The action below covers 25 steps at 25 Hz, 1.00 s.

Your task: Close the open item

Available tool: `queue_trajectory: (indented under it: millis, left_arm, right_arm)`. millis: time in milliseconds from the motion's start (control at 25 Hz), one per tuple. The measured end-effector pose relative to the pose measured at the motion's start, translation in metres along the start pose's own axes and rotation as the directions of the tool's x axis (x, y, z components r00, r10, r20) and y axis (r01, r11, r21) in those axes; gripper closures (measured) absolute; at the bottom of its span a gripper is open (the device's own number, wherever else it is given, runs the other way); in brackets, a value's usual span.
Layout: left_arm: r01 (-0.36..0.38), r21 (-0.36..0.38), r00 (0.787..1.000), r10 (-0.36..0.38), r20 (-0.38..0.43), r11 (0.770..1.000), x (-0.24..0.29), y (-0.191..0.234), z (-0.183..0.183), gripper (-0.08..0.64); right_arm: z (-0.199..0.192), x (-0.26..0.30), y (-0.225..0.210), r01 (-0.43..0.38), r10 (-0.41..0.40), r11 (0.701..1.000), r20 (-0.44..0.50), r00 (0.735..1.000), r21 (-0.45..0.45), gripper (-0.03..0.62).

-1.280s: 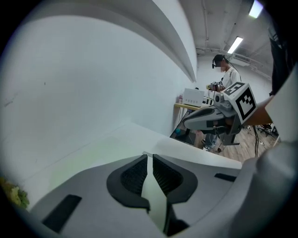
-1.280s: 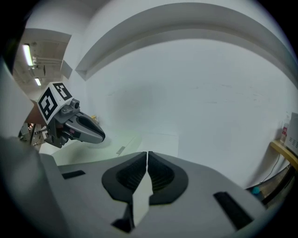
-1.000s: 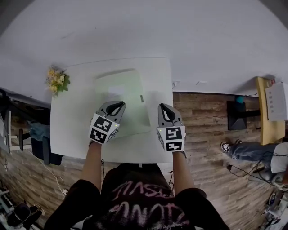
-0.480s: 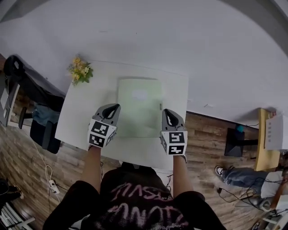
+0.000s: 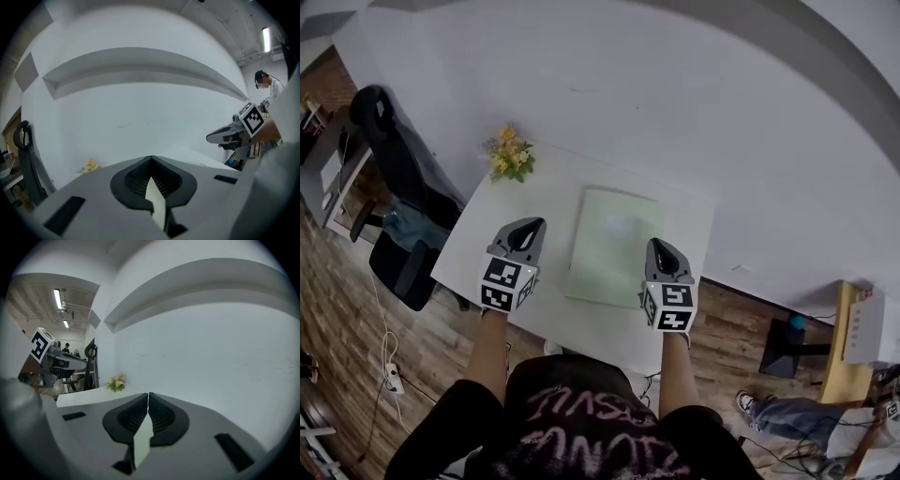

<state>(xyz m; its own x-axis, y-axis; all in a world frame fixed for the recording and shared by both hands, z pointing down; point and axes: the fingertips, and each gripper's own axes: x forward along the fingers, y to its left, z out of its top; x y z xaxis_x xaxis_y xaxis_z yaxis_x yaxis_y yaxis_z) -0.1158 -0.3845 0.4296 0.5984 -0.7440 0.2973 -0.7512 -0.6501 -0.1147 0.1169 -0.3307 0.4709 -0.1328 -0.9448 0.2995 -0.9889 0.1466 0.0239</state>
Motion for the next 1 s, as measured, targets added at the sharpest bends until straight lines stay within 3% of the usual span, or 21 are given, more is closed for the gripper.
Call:
queue_trajectory:
  millis: [440,1000]
  left_arm:
    - [-0.114,-0.022,0.990,0.116,0.082,0.993,-0.036,0.046,0.038,0.546]
    - [-0.152,-0.080,0.972,0.163,0.168,0.985,-0.059,0.069,0.065,0.546]
  right_arm:
    - [0.050,0.004,0.011,0.001,0.002,0.999,0.077,0.997,-0.039,0.568]
    - [0.082,0.000,0.012,0.036,-0.030,0.998,0.137,0.990,-0.046,0.568]
